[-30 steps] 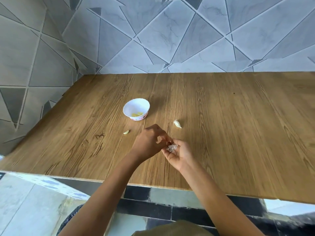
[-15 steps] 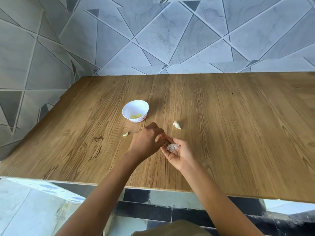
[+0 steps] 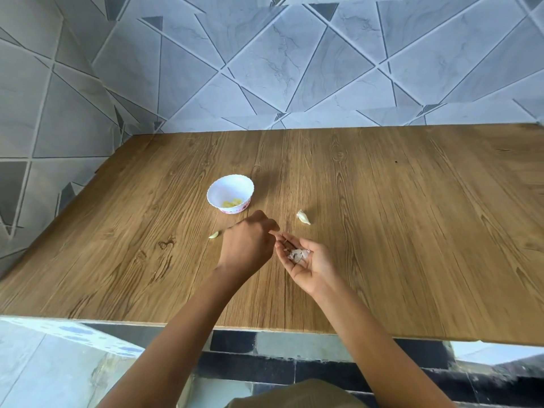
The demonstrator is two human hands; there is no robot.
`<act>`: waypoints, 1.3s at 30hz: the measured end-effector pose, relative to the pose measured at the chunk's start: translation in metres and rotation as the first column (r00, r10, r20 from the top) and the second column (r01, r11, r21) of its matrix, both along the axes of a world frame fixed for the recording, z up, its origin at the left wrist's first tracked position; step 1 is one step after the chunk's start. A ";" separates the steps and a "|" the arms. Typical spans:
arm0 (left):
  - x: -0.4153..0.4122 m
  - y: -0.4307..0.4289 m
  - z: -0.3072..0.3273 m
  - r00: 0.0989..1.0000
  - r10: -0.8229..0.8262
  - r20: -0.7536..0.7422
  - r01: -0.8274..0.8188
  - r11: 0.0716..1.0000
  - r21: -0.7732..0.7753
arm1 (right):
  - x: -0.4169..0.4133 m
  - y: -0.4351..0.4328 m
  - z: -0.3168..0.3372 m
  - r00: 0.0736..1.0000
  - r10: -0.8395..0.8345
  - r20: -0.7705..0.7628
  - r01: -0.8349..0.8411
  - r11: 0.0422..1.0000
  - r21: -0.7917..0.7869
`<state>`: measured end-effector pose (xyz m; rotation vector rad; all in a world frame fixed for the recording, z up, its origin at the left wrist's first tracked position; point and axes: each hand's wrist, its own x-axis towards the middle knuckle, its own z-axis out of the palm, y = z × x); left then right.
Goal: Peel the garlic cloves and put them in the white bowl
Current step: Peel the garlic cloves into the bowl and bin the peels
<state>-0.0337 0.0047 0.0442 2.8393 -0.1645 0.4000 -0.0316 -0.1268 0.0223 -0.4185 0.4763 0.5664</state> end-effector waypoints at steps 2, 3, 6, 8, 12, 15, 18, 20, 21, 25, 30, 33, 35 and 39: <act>0.001 0.003 -0.002 0.999 -0.003 -0.046 -0.009 0.964 -0.265 | 0.000 0.001 -0.002 1.000 -0.009 -0.001 0.009 1.000 0.003; 0.000 0.006 -0.002 0.997 -0.008 -0.075 -0.023 0.915 -0.402 | 0.000 0.002 -0.002 1.000 -0.009 0.002 0.009 1.000 0.001; -0.007 0.014 -0.006 0.987 -0.013 -0.163 -0.103 0.728 -0.678 | 0.001 0.003 -0.004 1.000 -0.006 0.021 0.007 1.000 -0.007; -0.014 0.020 -0.008 0.980 0.014 -0.196 -0.160 0.633 -0.757 | 0.004 0.004 -0.004 0.999 0.002 0.037 -0.001 1.000 -0.029; -0.041 0.038 -0.012 0.965 0.152 -0.215 -0.264 0.570 -0.778 | 0.003 0.018 -0.007 0.995 0.090 0.036 -0.088 0.994 -0.065; -0.082 0.068 -0.018 0.911 0.346 -0.226 -0.390 0.539 -0.747 | -0.011 0.052 -0.011 0.956 0.293 0.012 -0.291 0.953 -0.087; -0.134 0.098 -0.027 0.802 0.542 -0.252 -0.510 0.399 -0.762 | -0.028 0.098 -0.011 0.864 0.504 0.012 -0.502 0.862 -0.069; -0.170 0.117 -0.029 0.715 0.642 -0.276 -0.564 0.297 -0.770 | -0.044 0.134 -0.007 0.787 0.617 0.015 -0.615 0.786 -0.059; -0.188 0.126 -0.030 0.668 0.685 -0.291 -0.590 0.250 -0.768 | -0.054 0.152 -0.006 0.753 0.657 0.020 -0.656 0.753 -0.054; -0.253 0.160 -0.045 0.508 0.786 -0.353 -0.672 0.105 -0.733 | -0.104 0.219 -0.015 0.607 0.794 0.011 -0.792 0.606 -0.073; -0.308 0.220 -0.080 0.407 0.815 -0.412 -0.682 -0.029 -0.731 | -0.152 0.304 -0.058 0.487 0.873 -0.039 -0.873 0.485 -0.044; -0.332 0.271 -0.116 0.359 0.796 -0.487 -0.688 -0.128 -0.715 | -0.176 0.358 -0.103 0.477 0.874 -0.093 -0.878 0.471 -0.079; -0.347 0.306 -0.150 0.346 0.767 -0.541 -0.713 -0.160 -0.683 | -0.197 0.393 -0.142 0.485 0.861 -0.151 -0.874 0.471 -0.124; -0.354 0.369 -0.235 0.307 0.724 -0.617 -0.721 -0.246 -0.647 | -0.209 0.460 -0.233 0.484 0.839 -0.248 -0.870 0.433 -0.235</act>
